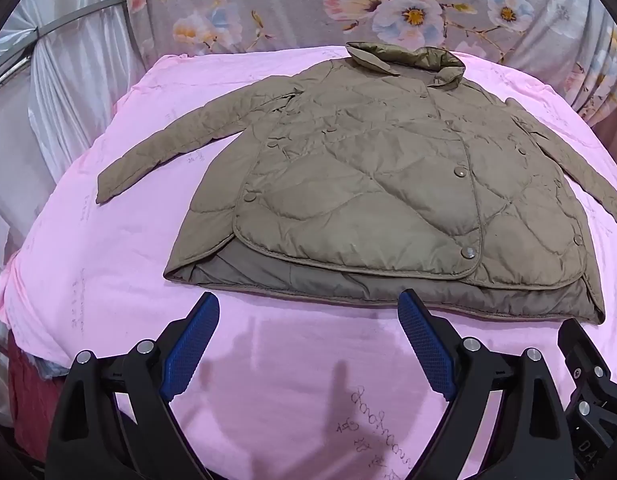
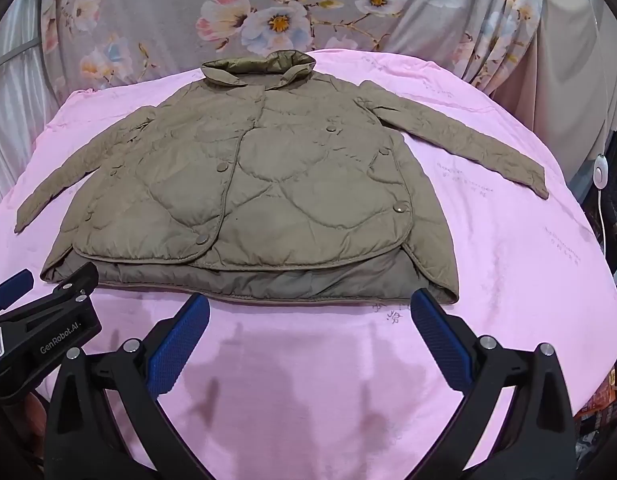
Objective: Fold large clothes
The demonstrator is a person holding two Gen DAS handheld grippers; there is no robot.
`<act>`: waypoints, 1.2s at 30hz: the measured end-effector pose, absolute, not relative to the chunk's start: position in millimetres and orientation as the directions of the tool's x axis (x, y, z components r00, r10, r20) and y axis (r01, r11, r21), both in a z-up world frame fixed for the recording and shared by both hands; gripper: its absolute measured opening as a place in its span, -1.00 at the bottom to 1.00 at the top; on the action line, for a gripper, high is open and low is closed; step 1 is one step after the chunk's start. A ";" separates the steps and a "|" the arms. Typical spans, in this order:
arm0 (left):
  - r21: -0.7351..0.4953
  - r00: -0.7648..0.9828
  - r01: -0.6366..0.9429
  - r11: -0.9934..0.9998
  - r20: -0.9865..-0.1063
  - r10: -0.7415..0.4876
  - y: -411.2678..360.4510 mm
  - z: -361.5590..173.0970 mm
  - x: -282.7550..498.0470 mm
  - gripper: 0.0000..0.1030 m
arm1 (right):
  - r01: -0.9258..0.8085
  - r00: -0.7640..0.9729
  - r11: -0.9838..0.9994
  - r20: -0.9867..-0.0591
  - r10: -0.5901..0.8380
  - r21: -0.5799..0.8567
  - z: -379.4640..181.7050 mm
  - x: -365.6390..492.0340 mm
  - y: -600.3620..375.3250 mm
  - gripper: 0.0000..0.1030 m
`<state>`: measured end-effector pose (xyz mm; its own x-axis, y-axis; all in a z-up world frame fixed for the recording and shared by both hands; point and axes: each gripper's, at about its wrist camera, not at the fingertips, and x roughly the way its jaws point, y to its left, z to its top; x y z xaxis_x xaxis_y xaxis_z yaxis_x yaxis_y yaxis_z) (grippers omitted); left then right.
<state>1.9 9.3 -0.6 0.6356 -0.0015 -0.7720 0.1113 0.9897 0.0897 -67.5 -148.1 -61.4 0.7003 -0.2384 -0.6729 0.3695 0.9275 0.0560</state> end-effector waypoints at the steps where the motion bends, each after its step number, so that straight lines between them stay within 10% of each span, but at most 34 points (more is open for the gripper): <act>1: 0.088 0.636 0.110 0.990 -0.772 -0.002 9.9 -0.8 2.4 0.71 | 0.369 0.700 0.927 -0.674 -0.235 0.060 -61.4 -67.6 -149.0 0.91; 36: 0.139 0.683 0.131 0.981 -0.730 0.012 -3.2 7.1 13.8 0.71 | 0.380 0.688 0.925 -0.672 -0.273 0.013 -63.3 -53.5 -154.1 0.91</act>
<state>13.8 -3.2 7.1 0.6830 0.0123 -0.7304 0.1314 0.9815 0.1394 -53.5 -154.1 -63.3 0.6883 -0.2730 -0.6721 0.3800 0.9249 0.0135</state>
